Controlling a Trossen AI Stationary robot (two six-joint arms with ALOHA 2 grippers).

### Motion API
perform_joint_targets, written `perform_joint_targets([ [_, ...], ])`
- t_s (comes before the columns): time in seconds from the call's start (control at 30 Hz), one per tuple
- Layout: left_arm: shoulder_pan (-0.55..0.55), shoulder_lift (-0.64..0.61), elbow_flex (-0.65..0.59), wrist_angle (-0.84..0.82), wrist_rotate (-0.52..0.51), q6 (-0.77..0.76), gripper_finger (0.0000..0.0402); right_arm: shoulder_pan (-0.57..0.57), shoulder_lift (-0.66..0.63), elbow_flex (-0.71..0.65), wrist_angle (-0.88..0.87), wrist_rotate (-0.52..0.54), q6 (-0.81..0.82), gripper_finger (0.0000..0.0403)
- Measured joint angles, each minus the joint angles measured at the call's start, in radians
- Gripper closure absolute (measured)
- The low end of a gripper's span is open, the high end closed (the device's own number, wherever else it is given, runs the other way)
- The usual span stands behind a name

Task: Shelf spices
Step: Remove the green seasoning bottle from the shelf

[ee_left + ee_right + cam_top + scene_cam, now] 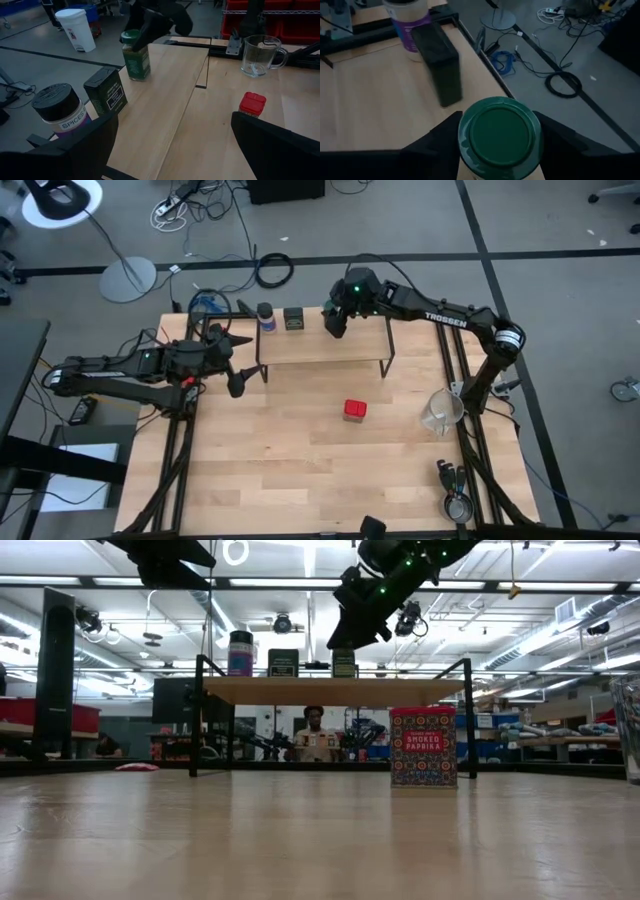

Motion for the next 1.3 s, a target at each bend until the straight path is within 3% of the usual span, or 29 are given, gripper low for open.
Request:
perform_joint_targets([
  [0.17, 0.0, 0.0, 0.0, -0.001, 0.0, -0.004, 0.0008, 0.069, -0.009, 0.035, -0.045, -0.002, 0.036, 0.0202],
  [0.43, 0.0, 0.0, 0.0, -0.003, 0.0, -0.004, 0.0008, 0.26, -0.025, 0.222, -0.218, 0.013, 0.054, 0.0202],
  [0.57, 0.0, 0.001, 0.0, 0.0, 0.0, 0.0, 0.0008, 0.361, -0.02, 0.225, -0.216, 0.008, 0.092, 0.0202],
  [0.67, 0.0, 0.001, 0.0, 0.005, 0.0, 0.001, 0.0008, 0.42, -0.013, 0.173, -0.203, 0.051, 0.151, 0.0202],
  [1.0, 0.0, 0.001, 0.0, -0.003, 0.0, -0.009, 0.0008, 0.573, -0.012, -0.214, 0.168, 0.306, 0.472, 0.0202],
  [1.3, 0.0, 0.001, 0.0, 0.002, 0.0, -0.009, 0.0008, 0.639, -0.011, -0.368, 0.225, 0.4, 0.646, 0.0202],
])
